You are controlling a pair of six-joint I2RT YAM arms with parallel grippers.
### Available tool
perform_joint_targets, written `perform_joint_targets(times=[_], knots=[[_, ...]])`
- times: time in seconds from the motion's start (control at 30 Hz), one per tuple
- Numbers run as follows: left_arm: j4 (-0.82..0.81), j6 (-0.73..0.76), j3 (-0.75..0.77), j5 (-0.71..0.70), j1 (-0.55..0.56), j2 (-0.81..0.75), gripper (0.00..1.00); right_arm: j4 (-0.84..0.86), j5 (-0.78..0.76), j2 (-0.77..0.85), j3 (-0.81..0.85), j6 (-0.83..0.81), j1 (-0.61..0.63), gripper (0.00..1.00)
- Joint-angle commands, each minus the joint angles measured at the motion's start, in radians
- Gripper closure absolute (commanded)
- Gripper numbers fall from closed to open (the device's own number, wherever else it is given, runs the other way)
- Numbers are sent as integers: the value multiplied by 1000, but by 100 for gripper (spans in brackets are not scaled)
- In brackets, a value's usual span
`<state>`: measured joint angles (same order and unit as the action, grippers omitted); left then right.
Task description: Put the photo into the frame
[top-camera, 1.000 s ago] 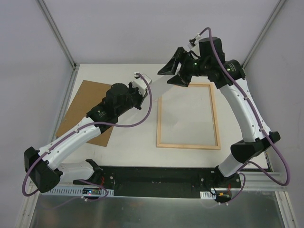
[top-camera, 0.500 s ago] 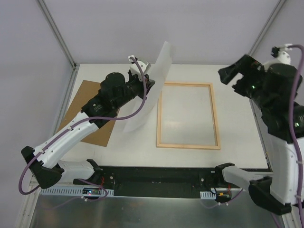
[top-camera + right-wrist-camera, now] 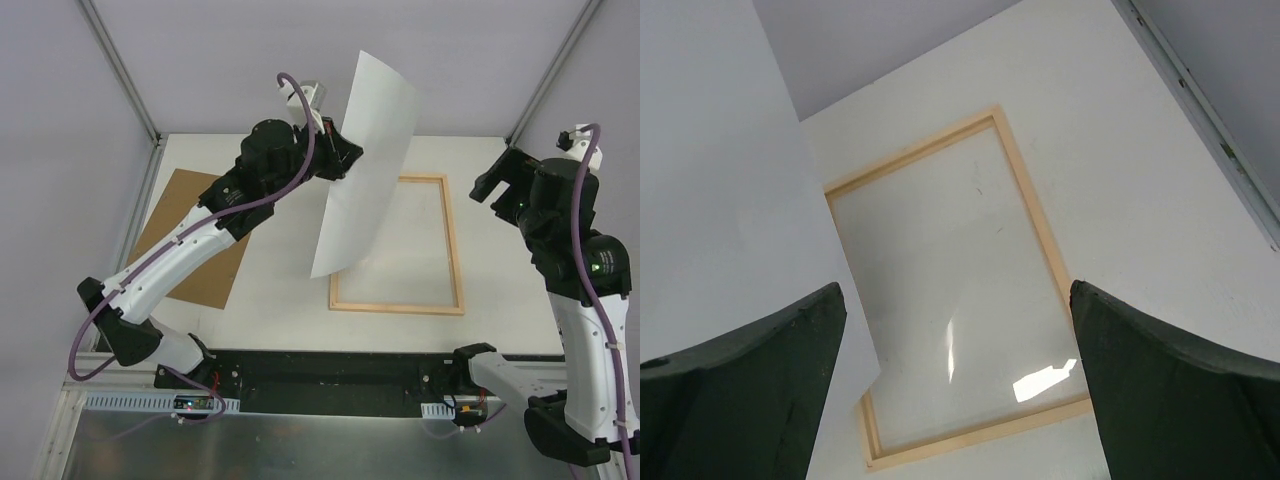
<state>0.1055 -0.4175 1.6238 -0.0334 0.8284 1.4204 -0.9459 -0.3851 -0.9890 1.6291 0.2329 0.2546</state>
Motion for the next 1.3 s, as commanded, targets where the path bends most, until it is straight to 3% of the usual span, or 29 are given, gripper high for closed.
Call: perform_joint_targets(times=[0.0,0.13,0.23,0.43,0.7,0.97,1.03,1.13,1.27], knots=[[23,-309,58,8,-124,32,100,12,-9,-14,-3,-49,-35,4],[-4,-553,-53,274,-343,116,100,-2,69,-63,-23,-63,-81,4],[-162,-683,-201,461,-440,208,100,5,113,-103,-51,-66,-109,4],[-317,-670,-311,627,-474,391,100,74,210,-183,-170,-79,-140,4],[-316,-563,-337,685,-477,480,100,237,310,-267,-339,-87,-245,4],[-309,-504,-329,671,-472,518,100,390,413,-465,-449,-24,-385,1],[-302,-501,-308,697,-472,541,100,413,411,-519,-472,9,-414,7],[-276,-501,-291,714,-469,558,100,440,396,-585,-506,58,-446,24],[-237,-483,-285,711,-460,560,100,452,359,-649,-529,95,-463,31]])
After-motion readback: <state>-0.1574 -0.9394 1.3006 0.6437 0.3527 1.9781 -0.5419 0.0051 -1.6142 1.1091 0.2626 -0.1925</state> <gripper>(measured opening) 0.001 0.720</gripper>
